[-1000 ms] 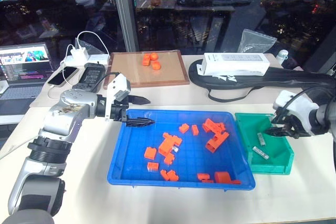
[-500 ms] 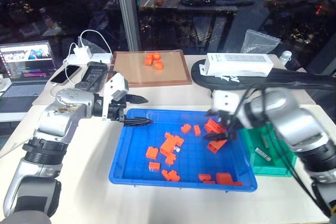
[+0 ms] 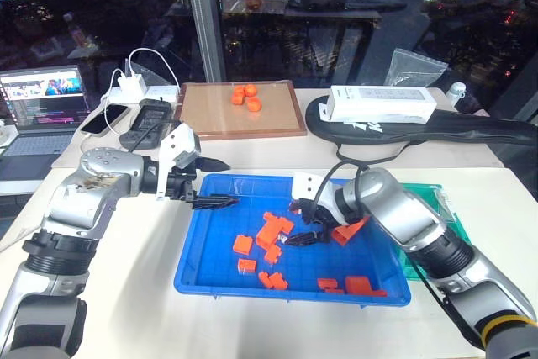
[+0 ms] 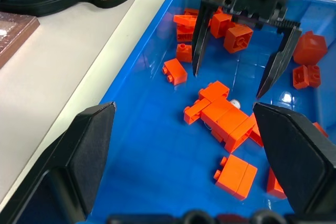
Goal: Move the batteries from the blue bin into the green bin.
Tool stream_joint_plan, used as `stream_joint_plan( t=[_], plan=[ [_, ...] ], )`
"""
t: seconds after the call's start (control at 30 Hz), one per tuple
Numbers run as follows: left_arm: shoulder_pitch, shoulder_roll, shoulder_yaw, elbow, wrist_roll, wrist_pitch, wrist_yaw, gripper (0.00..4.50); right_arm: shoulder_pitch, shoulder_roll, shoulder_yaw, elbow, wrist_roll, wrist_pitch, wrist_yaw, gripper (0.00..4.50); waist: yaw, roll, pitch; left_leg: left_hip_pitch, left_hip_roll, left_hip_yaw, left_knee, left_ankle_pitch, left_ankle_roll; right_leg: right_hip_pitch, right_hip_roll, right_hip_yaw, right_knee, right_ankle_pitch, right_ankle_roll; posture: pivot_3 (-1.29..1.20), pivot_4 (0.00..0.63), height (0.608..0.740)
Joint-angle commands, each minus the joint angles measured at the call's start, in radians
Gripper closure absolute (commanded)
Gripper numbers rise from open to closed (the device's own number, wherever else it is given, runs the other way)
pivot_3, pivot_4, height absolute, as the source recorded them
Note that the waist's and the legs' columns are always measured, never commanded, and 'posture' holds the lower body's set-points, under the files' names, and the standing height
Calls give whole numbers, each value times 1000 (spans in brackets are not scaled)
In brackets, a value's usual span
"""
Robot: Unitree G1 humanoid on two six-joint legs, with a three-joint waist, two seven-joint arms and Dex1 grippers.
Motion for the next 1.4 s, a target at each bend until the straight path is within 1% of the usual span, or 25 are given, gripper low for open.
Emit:
stream_joint_plan(
  t=[0.03,0.1,0.13,0.17,0.2,0.23,0.3,0.4,0.43,0.63,0.8,0.93,1.07,1.17,1.23,1.27,1.37,1.4],
  plan=[
    [4,12,32,-42,-14,1,9,0,-18,21,-13,37,-3,9,-19,53,-2,0,0,0,0,0,0,0,0,0,0,0,0,0,0,0,150,740],
    [8,14,32,-46,-14,3,13,0,-21,32,-12,56,-1,13,-22,554,-3,0,0,0,0,0,0,0,0,0,0,0,0,0,0,0,150,740],
    [9,14,33,-48,-14,4,15,0,-22,38,-13,64,0,16,-25,694,-4,0,0,0,0,0,0,0,0,0,0,0,0,0,0,0,150,740],
    [11,16,34,-50,-15,5,16,0,-23,45,-16,72,3,20,-27,1096,-4,0,0,0,0,0,0,0,0,0,0,0,0,0,0,0,150,740],
    [13,17,35,-52,-15,5,16,0,-24,50,-17,78,5,23,-29,1389,-5,0,0,0,0,0,0,0,0,0,0,0,0,0,0,0,150,740],
    [14,20,35,-53,-15,6,16,0,-25,51,-17,81,5,23,-29,1793,-5,0,0,0,0,0,0,0,0,0,0,0,0,0,0,0,150,740],
    [15,23,37,-55,-15,7,16,0,-25,57,-21,86,7,26,-32,2436,-5,0,0,0,0,0,0,0,0,0,0,0,0,0,0,0,150,740],
    [15,26,37,-55,-15,9,18,0,-27,64,-31,88,15,30,-35,3537,-5,0,0,0,0,0,0,0,0,0,0,0,0,0,0,0,150,740],
    [16,27,37,-56,-15,10,18,0,-28,66,-36,87,19,32,-36,3621,-5,0,0,0,0,0,0,0,0,0,0,0,0,0,0,0,150,740],
    [19,29,32,-59,-14,9,17,0,-56,77,-106,101,52,55,-52,3622,-5,0,0,0,0,0,-1,0,0,0,0,0,0,0,0,0,150,740],
    [16,25,25,-57,-12,8,16,0,-71,27,-160,119,69,62,-43,3622,-2,0,0,0,0,0,0,0,0,0,0,0,0,0,0,0,150,740],
    [11,19,24,-51,-14,8,15,0,-43,-82,-179,90,84,70,8,3622,-2,0,0,0,0,0,-1,0,0,0,0,0,0,0,0,0,150,740],
    [7,18,23,-45,-16,8,11,0,-4,-176,-204,86,92,77,17,3622,-3,0,0,0,0,0,-1,0,0,0,0,0,-1,0,0,0,150,740],
    [6,16,18,-40,-12,3,6,0,41,-258,-194,60,80,35,52,3622,-5,0,0,0,0,0,-1,0,0,0,0,0,-1,0,0,0,150,740],
    [2,14,15,-33,-9,0,3,0,55,-289,-181,46,69,13,62,2604,-5,0,0,0,0,0,-2,0,0,0,0,0,-1,0,0,0,150,740],
    [0,13,13,-31,-8,-1,2,0,56,-293,-181,44,69,11,63,2372,-5,0,0,0,0,0,-1,0,0,0,0,0,-1,0,0,0,150,740],
    [-6,12,11,-23,-6,-4,-5,0,31,-269,-203,36,87,12,51,1340,-10,0,0,1,0,0,-1,0,0,0,0,1,-1,0,0,0,150,740],
    [-7,12,10,-20,-5,-6,-7,0,14,-243,-214,28,98,24,37,1001,-10,0,0,1,0,0,-2,0,0,0,1,1,-1,0,0,0,150,740]
  ],
)
